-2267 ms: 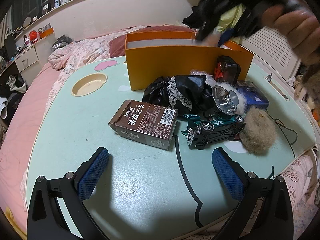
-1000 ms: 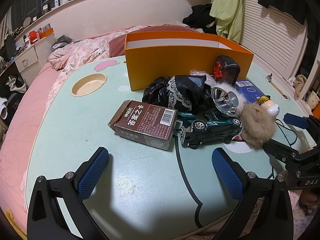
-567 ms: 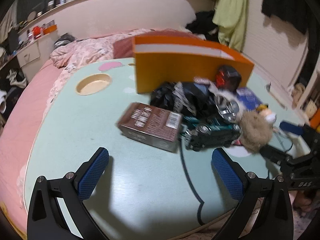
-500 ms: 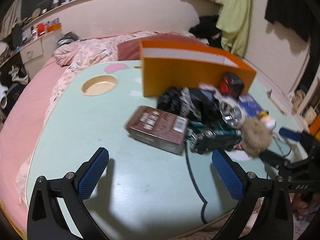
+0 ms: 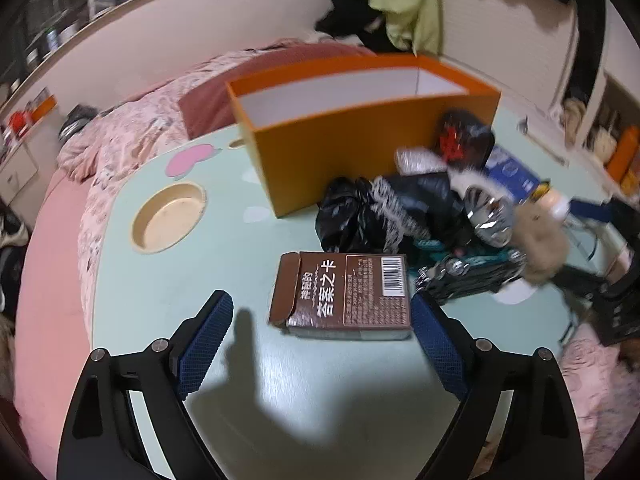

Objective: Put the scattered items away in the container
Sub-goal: 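Grasp the brown milk-tea card box on the table with the left tool, lift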

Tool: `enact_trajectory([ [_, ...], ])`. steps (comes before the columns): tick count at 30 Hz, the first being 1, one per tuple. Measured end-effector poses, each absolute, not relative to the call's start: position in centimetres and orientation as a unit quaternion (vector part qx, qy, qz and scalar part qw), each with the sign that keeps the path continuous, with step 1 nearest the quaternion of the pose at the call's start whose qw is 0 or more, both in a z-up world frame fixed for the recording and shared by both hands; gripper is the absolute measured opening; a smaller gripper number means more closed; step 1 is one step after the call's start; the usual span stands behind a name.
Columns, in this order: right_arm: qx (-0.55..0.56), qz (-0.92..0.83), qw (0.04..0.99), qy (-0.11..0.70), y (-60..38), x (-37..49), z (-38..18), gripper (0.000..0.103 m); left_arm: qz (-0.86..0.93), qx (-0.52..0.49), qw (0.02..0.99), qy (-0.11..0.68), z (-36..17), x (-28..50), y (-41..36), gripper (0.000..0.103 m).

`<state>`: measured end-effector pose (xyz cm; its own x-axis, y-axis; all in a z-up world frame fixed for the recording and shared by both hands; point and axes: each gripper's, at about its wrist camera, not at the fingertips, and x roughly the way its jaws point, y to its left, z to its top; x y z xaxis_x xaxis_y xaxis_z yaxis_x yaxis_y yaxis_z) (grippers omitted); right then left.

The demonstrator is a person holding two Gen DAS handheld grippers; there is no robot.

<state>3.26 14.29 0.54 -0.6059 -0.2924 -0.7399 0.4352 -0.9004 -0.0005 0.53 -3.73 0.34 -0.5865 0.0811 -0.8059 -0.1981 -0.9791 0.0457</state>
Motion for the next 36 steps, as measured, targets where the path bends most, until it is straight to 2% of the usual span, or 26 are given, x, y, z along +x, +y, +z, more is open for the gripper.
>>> enact_trajectory([
  [2, 0.394, -0.892, 0.203, 0.091, 13.9, 3.8, 0.3, 0.103, 0.887, -0.448, 0.104, 0.042, 0.3, 0.2, -4.0, 0.063],
  [3, 0.394, -0.892, 0.204, 0.090, 13.9, 3.8, 0.4, 0.103, 0.889, -0.443, 0.106, 0.042, 0.5, 0.3, -4.0, 0.056],
  [11, 0.393, -0.890, 0.218, 0.070, 14.1, 4.1, 0.7, 0.102, 0.905, -0.418, 0.083, -0.003, 1.4, 3.6, -5.1, 0.057],
  [13, 0.393, -0.889, 0.232, 0.037, 14.8, 4.1, 1.2, 0.093, 0.910, -0.409, 0.065, -0.006, 1.6, 4.7, -5.2, 0.057],
  [15, 0.397, -0.887, 0.235, 0.006, 15.2, 3.9, 1.5, 0.079, 0.914, -0.401, 0.055, -0.006, 1.7, 5.7, -5.1, 0.057],
  [19, 0.401, -0.882, 0.247, -0.031, 15.0, 3.3, 2.4, 0.074, 0.919, -0.390, 0.063, -0.020, 1.7, 6.8, -4.3, 0.057],
  [20, 0.398, -0.883, 0.247, -0.033, 14.7, 3.2, 2.7, 0.073, 0.920, -0.387, 0.065, -0.022, 1.7, 6.9, -4.2, 0.057],
  [25, 0.408, -0.881, 0.237, -0.041, 14.1, 2.4, 2.9, 0.055, 0.919, -0.389, 0.062, -0.011, 1.1, 6.8, -3.5, 0.057],
  [28, 0.419, -0.880, 0.223, -0.003, 12.8, 1.9, 2.1, 0.046, 0.918, -0.393, 0.060, -0.011, 0.8, 6.7, -3.4, 0.057],
  [29, 0.416, -0.883, 0.217, 0.017, 12.5, 2.0, 2.0, 0.033, 0.918, -0.392, 0.060, -0.011, 0.8, 6.8, -3.4, 0.057],
  [31, 0.407, -0.888, 0.213, 0.035, 12.0, 2.6, 2.0, 0.031, 0.919, -0.389, 0.060, -0.011, 0.8, 6.9, -3.4, 0.057],
  [36, 0.391, -0.889, 0.239, -0.003, 13.4, 3.6, 2.1, 0.031, 0.923, -0.381, 0.059, -0.017, 1.0, 7.2, -3.7, 0.057],
])
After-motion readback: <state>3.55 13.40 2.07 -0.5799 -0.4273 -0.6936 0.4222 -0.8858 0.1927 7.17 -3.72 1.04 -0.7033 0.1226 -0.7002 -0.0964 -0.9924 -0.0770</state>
